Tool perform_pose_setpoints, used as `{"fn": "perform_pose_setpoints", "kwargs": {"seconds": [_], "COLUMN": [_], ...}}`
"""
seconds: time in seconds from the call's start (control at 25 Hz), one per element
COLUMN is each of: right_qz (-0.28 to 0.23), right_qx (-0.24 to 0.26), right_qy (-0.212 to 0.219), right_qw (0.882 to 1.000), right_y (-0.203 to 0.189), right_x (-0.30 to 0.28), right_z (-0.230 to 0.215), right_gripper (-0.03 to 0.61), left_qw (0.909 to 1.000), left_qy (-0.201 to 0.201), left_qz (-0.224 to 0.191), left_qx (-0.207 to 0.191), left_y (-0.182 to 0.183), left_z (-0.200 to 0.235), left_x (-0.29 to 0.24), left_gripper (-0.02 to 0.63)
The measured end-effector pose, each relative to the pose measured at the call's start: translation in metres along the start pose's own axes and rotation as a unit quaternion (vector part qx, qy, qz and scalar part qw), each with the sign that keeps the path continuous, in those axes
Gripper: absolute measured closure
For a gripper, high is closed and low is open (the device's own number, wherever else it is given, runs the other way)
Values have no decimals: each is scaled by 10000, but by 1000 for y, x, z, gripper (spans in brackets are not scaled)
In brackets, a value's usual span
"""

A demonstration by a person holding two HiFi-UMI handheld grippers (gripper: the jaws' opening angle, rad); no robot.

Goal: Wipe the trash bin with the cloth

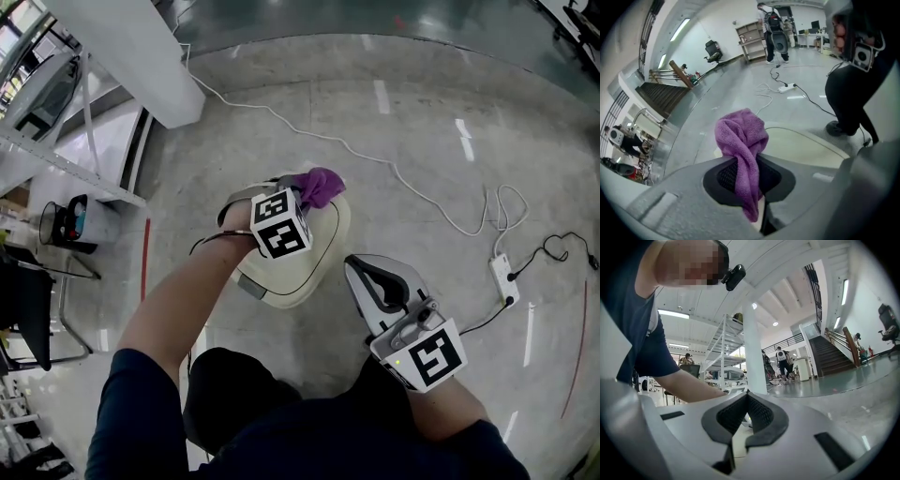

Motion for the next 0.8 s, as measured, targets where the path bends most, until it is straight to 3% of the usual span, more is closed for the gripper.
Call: {"fn": "perform_pose_setpoints", "kwargs": {"seconds": [0.12, 0.32, 0.8], "right_qz": [-93, -167, -147], "right_qx": [62, 56, 68], "right_qy": [-70, -167, 51], "right_qw": [9999, 9997, 9999], "right_y": [6, 9, 10], "right_x": [6, 10, 10], "right_z": [-7, -9, 2], "right_gripper": [568, 568, 568], "left_qw": [9988, 9961, 9965], "left_qy": [-116, -175, 218], "left_qz": [-2, -22, 768], "left_qx": [-469, -865, -257], "left_y": [22, 38, -57], "left_z": [-15, -32, 10], "left_x": [-2, -2, 16], "left_gripper": [560, 560, 560]}}
Point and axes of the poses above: the fingertips, and each gripper's own axes: x backward along the fingers, z to its left, y out of its top, the point moved 4 cm from there along x, backward along the fingers, and after that the axes turned 2 degrees about -x, right-handed, at the moved point
